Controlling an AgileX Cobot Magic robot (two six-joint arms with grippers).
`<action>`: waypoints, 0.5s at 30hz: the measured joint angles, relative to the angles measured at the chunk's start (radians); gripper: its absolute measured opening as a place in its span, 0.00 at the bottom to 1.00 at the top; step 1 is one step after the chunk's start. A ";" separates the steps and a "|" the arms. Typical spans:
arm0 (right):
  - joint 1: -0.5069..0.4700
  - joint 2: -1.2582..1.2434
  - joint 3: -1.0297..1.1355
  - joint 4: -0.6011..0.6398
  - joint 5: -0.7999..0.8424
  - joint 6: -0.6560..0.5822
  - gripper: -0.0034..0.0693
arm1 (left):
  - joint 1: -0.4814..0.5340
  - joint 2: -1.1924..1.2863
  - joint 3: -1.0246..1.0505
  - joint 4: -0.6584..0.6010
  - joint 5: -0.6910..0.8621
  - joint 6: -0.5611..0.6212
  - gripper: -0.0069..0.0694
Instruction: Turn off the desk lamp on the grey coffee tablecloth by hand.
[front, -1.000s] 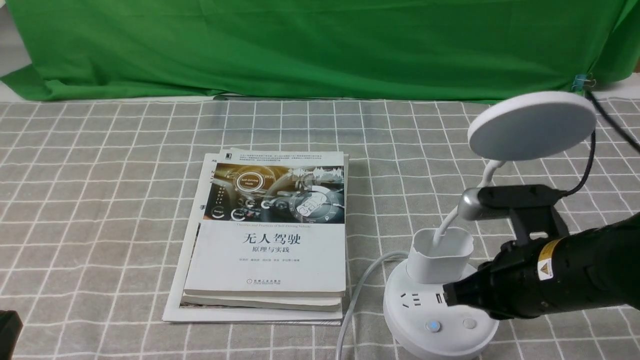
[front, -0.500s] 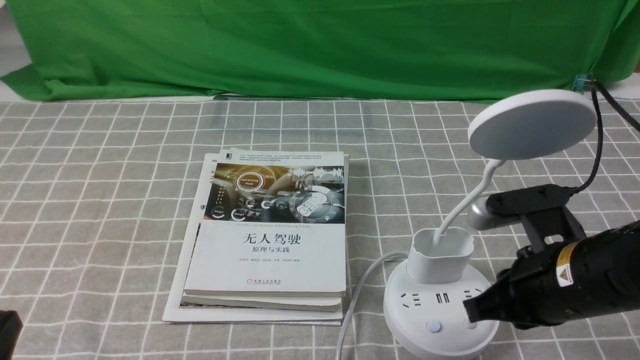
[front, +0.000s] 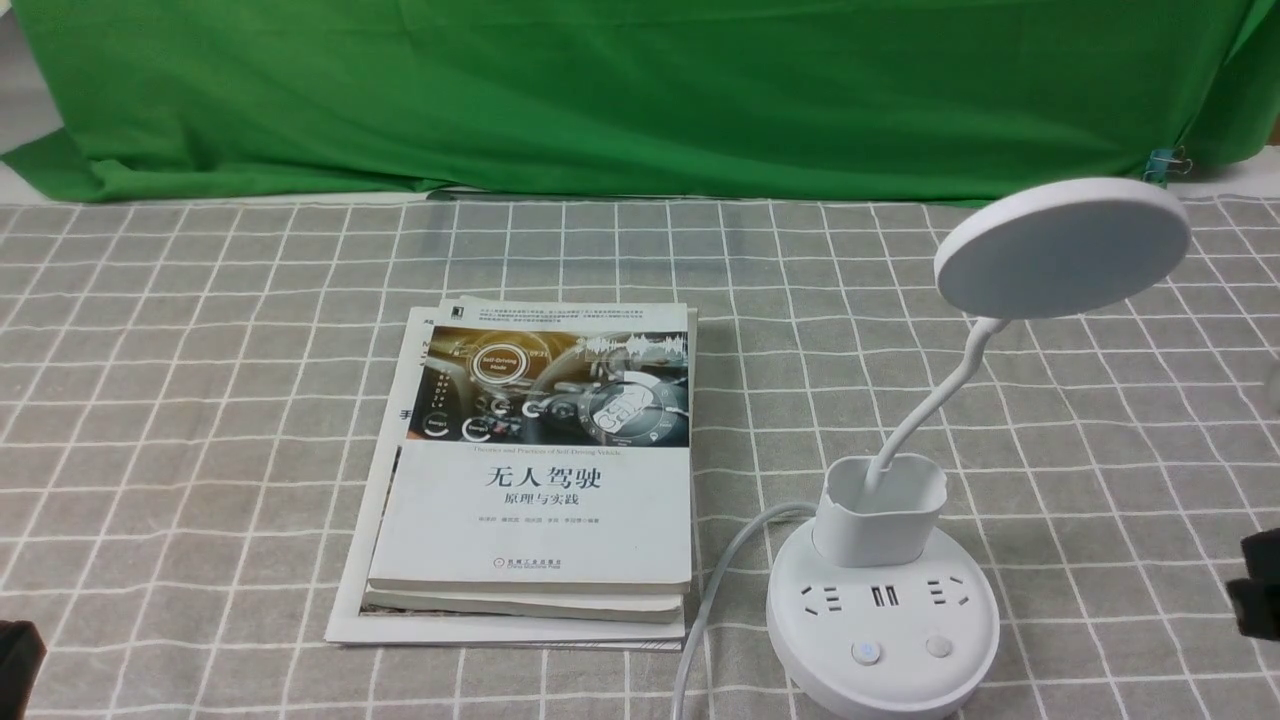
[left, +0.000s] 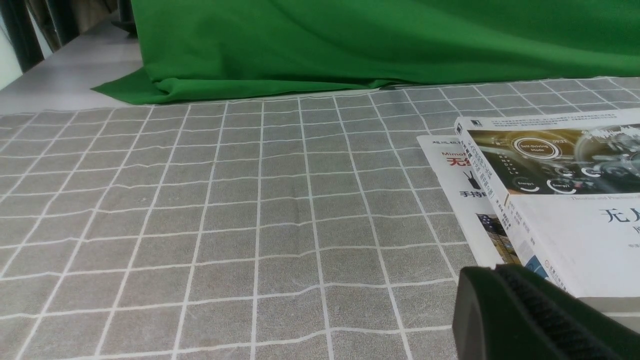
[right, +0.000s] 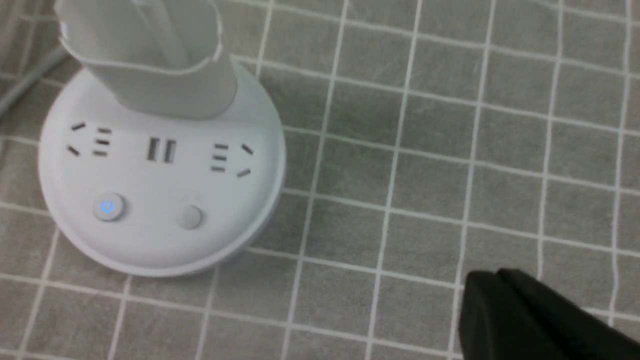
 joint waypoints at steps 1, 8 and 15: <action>-0.001 -0.046 0.017 0.004 -0.011 -0.004 0.08 | 0.000 0.000 0.000 0.000 0.000 0.000 0.09; -0.004 -0.312 0.121 0.013 -0.025 0.055 0.08 | 0.000 0.000 0.000 0.000 0.000 0.000 0.09; -0.004 -0.514 0.122 0.013 0.000 0.090 0.10 | 0.000 0.000 0.000 0.000 0.000 0.000 0.09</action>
